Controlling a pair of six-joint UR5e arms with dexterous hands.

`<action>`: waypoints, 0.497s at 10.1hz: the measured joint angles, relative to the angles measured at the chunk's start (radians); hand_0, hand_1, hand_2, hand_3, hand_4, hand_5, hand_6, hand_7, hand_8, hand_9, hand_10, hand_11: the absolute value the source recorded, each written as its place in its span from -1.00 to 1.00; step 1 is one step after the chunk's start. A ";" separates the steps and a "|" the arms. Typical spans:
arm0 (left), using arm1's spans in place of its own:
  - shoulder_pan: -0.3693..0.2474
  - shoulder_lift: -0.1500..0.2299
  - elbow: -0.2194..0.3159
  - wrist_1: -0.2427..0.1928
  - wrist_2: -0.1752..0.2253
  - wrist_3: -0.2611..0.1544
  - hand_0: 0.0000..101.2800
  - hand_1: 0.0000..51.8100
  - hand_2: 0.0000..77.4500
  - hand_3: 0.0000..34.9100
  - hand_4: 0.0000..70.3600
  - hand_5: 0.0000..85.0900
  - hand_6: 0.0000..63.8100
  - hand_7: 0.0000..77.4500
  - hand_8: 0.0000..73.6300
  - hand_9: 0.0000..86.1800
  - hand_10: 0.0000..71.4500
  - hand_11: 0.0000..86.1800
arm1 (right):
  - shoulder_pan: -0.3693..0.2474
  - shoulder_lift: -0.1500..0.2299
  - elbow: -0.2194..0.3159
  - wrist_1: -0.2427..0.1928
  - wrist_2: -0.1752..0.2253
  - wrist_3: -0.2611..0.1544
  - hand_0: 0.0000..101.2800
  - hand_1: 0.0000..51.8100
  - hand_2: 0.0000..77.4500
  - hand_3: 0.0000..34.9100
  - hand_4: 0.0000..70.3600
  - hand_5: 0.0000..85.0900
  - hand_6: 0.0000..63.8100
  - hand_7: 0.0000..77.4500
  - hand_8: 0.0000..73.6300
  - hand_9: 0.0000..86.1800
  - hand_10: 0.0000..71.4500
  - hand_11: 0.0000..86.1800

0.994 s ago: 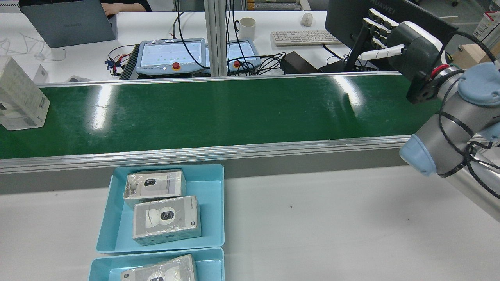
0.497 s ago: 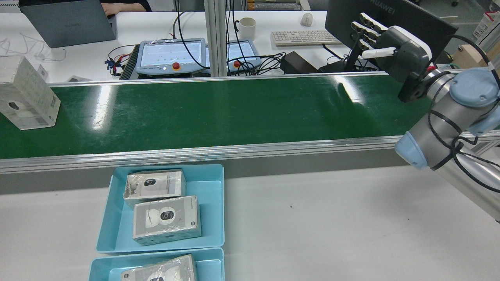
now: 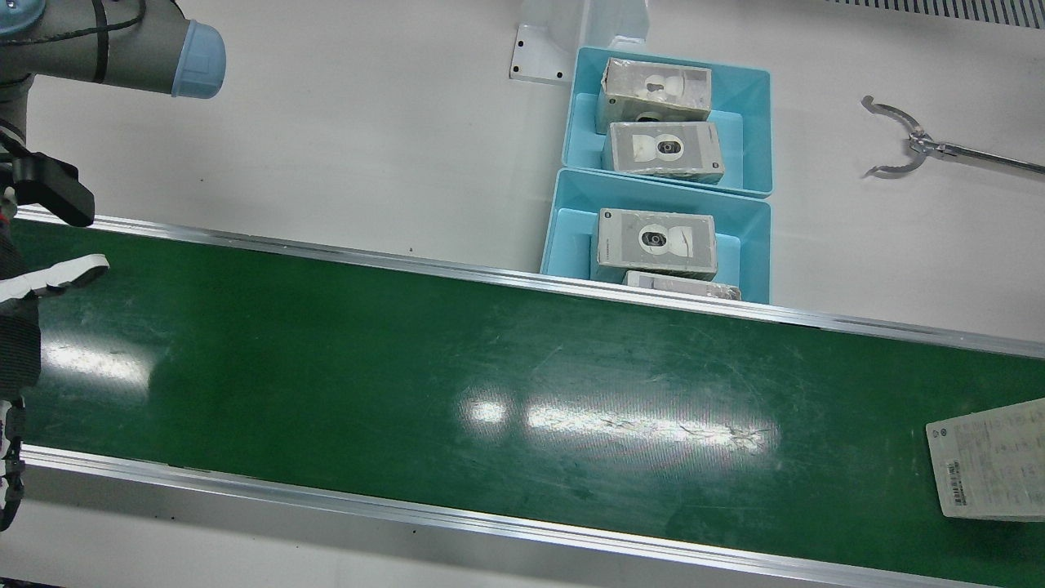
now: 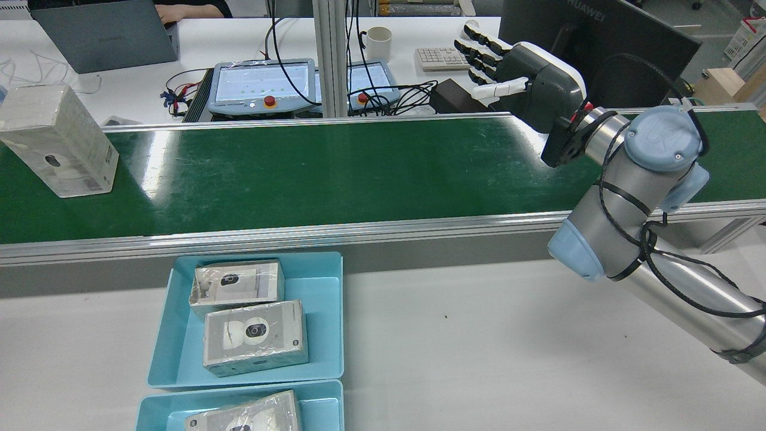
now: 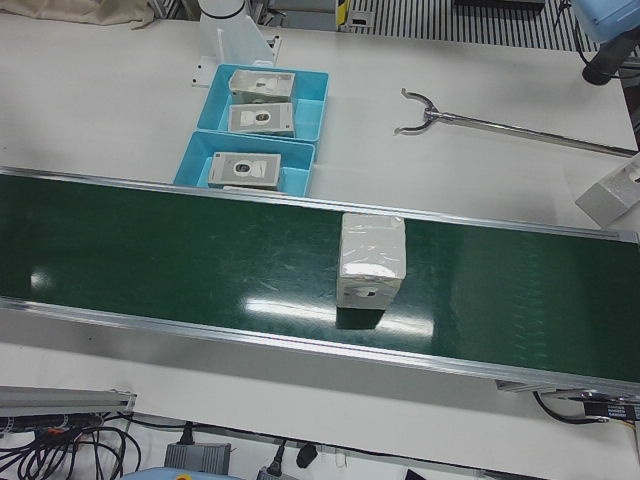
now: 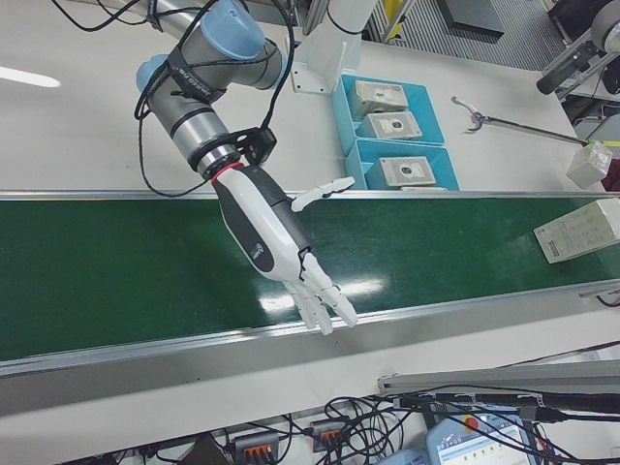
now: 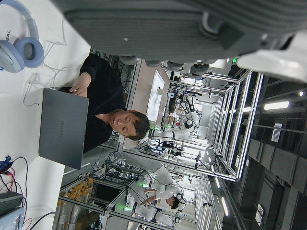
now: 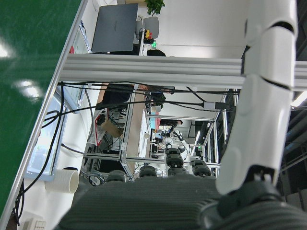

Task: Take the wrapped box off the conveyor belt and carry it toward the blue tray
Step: 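Move the right hand along the belt toward the oncoming white box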

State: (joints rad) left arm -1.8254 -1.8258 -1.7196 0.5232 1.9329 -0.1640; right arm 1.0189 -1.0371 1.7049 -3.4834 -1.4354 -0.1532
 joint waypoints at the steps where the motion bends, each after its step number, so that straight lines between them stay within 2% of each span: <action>1: 0.000 0.000 0.000 0.000 0.000 0.000 -1.00 -1.00 -0.99 -1.00 -1.00 -0.97 -1.00 -1.00 -1.00 -1.00 -1.00 -1.00 | -0.017 -0.001 0.026 -0.009 0.002 -0.004 -0.11 -0.54 -0.75 -0.44 -1.00 -0.92 -1.00 -1.00 -1.00 -0.97 -1.00 -0.97; 5: 0.000 0.000 0.000 0.000 0.000 0.000 -1.00 -1.00 -0.99 -1.00 -1.00 -0.97 -1.00 -0.99 -1.00 -1.00 -1.00 -1.00 | -0.025 -0.008 0.076 -0.036 0.005 0.003 -0.09 -0.52 -0.72 -0.47 -1.00 -0.91 -1.00 -1.00 -1.00 -0.97 -1.00 -0.97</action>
State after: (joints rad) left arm -1.8254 -1.8258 -1.7196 0.5232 1.9329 -0.1640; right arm 0.9944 -1.0452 1.7804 -3.5194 -1.4299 -0.1502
